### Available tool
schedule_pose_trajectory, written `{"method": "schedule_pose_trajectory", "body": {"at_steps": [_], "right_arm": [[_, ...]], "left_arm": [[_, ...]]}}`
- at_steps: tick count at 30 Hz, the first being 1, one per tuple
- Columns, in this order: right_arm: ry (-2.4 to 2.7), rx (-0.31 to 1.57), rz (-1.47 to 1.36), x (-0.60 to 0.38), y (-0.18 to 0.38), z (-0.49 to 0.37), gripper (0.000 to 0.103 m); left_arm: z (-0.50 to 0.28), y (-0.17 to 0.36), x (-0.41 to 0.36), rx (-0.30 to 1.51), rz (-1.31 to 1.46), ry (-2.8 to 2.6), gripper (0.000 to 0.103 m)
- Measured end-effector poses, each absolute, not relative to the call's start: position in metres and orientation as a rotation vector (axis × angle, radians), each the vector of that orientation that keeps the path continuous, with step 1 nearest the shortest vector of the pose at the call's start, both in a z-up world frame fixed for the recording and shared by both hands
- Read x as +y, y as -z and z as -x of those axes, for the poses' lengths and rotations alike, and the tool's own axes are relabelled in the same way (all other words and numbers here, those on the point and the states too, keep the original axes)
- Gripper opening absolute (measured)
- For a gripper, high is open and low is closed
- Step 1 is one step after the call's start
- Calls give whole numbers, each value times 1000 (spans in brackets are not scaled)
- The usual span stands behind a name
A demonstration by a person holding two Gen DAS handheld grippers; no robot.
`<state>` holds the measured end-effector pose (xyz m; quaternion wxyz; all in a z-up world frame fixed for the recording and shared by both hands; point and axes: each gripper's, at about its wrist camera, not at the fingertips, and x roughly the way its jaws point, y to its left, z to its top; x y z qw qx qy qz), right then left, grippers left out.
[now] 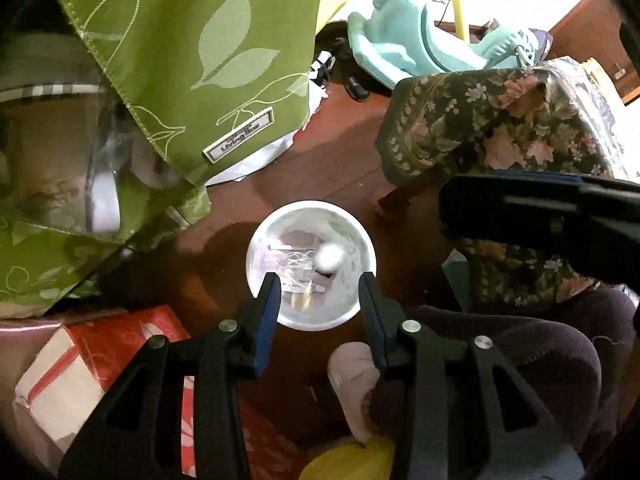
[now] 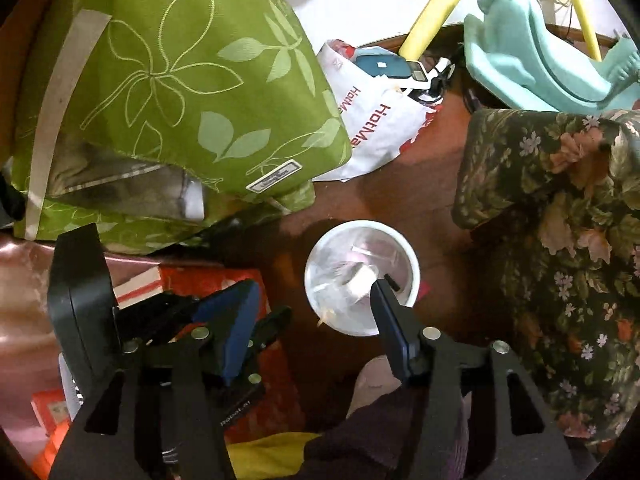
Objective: Collect trash
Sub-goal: 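Open the left tool to drop the cables while the right tool drops the tape roll, then move both tools back over the bed toward the black marker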
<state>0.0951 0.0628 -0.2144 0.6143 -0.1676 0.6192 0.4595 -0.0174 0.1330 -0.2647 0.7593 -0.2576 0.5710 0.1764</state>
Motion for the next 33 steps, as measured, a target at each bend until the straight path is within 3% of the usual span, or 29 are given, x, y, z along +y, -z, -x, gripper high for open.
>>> {"method": "schedule_pose_trajectory", "body": {"at_steps": [19,33], "right_arm": [[-979,1164,335,-14,130,-116,54],[-781,956,225,-137,70,-180,54]], "left_arm": [[1,182,90,1115,435,-336,39],[-78,101,21,985,295,-226,39]]}}
